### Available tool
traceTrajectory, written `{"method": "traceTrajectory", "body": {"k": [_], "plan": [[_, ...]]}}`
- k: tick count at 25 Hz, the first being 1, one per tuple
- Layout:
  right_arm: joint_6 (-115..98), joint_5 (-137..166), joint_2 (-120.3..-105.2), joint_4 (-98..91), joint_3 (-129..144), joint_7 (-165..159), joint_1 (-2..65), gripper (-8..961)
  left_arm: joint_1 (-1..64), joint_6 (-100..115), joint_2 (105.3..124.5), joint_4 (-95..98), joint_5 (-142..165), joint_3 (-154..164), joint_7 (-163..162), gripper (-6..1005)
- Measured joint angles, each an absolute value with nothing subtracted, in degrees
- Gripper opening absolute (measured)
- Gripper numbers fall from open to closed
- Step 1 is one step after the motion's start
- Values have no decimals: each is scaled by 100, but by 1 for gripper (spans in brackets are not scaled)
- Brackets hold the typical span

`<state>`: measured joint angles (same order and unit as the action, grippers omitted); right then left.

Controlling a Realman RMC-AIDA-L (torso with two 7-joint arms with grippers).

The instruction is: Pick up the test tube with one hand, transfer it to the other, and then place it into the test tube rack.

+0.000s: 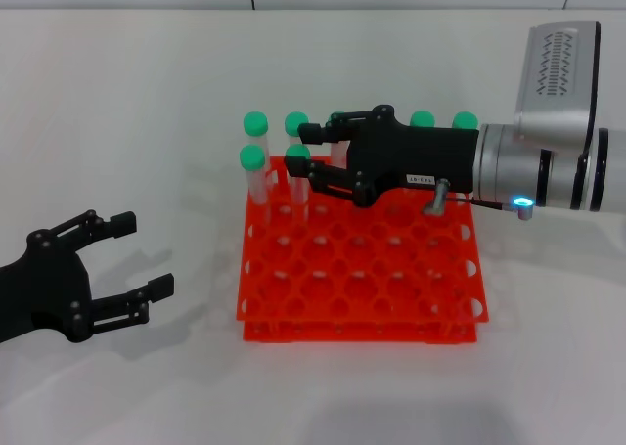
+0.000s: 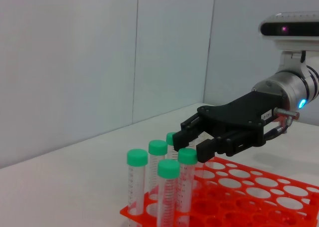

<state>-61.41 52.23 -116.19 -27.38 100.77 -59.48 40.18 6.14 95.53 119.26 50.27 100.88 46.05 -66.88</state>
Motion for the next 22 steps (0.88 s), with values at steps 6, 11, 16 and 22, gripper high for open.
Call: {"method": "traceTrajectory", "body": {"k": [6,11,16,22], "plan": [[-6187,5097,-11619,-2760,10066,-5968,4006,473,615,9545,11926,5018,10074,4605,-6688,888],[-6429,5003,-11587,-2982,10031,-6082,3829,516,616,9544,11919,5018,10073,4595,-6688,888],[-6935,5118,-11490,-3199,9583,-6161,3342,560,676,9549,11917,5012,10029,4414,-6709,888],[-7586,5845,-11108,-3152,8825,-6296,2921,624,857,9527,11888,5005,10056,4356,-6982,888]]}}
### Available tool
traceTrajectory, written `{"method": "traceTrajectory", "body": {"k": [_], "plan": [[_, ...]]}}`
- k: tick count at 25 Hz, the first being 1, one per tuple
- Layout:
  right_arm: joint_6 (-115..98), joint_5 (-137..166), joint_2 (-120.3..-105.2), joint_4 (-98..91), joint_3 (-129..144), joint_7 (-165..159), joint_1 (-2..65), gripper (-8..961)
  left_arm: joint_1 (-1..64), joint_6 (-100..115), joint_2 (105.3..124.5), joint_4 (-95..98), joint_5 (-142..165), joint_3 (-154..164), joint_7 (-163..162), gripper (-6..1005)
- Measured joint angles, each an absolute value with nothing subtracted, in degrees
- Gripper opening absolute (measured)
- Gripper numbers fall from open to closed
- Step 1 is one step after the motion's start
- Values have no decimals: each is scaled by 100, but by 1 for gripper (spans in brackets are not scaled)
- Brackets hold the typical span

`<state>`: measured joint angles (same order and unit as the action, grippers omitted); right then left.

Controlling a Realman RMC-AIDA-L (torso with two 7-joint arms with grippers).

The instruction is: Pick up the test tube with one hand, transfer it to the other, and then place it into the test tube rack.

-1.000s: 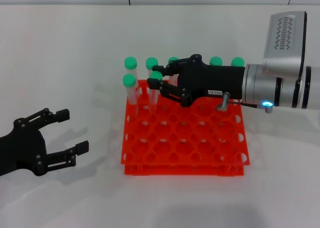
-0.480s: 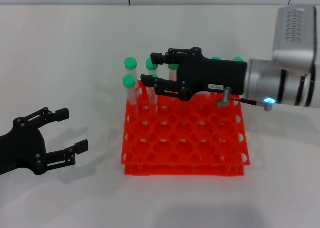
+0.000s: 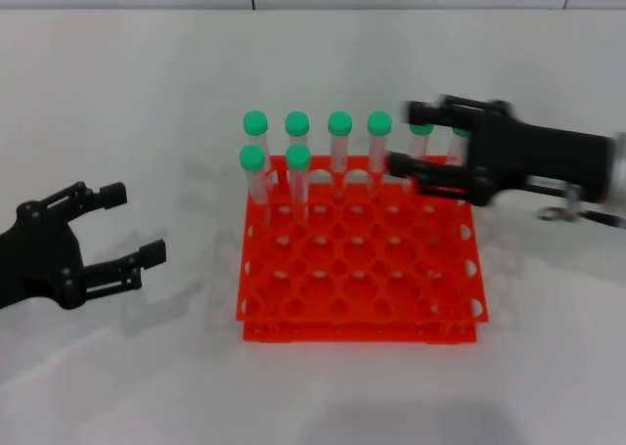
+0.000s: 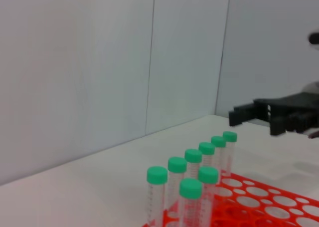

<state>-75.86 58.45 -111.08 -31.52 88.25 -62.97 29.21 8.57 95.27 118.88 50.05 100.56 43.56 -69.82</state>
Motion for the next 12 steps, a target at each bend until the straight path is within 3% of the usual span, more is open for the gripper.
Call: {"method": "traceTrajectory", "body": {"k": [4,7,10,12], "plan": [[-7873,6497,-10853,-2925,8088,-6389,2737,666,1141,9525,11748,4876,10234,4350,-7405,888],[-8165,7021,-10690,-2808,7624,-6411,2654,757,1694,9576,11491,4495,10735,4356,-8045,888],[-8391,7498,-10598,-2761,7437,-6387,2634,876,1948,9624,11397,4313,11035,4365,-8259,888],[-8466,7780,-10580,-2753,7405,-6358,2627,876,2184,9683,11307,4169,11330,4377,-8438,888]]}}
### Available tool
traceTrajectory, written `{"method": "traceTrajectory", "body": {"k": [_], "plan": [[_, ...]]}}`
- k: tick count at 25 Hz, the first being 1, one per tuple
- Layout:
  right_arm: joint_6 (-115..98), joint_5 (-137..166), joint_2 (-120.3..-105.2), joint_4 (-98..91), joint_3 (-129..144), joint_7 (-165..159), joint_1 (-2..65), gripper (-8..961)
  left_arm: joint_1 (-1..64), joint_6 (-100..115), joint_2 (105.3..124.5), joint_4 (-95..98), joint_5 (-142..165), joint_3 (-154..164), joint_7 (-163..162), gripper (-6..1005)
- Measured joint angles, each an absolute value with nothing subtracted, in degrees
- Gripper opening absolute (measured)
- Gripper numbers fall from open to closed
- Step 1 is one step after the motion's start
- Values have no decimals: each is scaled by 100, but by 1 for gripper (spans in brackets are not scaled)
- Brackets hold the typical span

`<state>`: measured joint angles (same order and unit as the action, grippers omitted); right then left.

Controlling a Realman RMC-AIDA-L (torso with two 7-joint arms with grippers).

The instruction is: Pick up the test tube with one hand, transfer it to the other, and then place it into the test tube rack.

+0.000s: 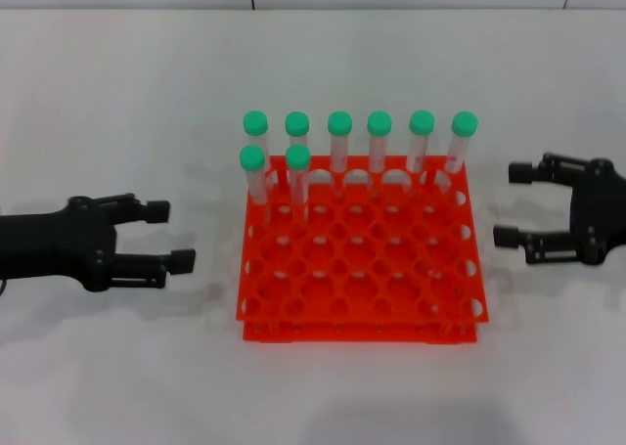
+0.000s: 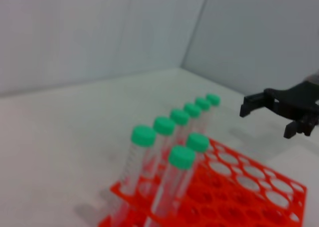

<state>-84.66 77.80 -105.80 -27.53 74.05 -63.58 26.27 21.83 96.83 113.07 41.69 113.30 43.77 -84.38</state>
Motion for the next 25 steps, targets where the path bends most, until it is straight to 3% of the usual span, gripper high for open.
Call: {"method": "traceTrajectory", "body": {"k": [8,25], "plan": [[-8632,8409,-10637,-2730,7396,-6349,2670,874,2699,10059,11175,4043,11783,4405,-8568,888],[-8775,8438,-10667,-2680,7412,-6364,2691,872,2968,10036,11183,4035,12199,4448,-8569,888]]}}
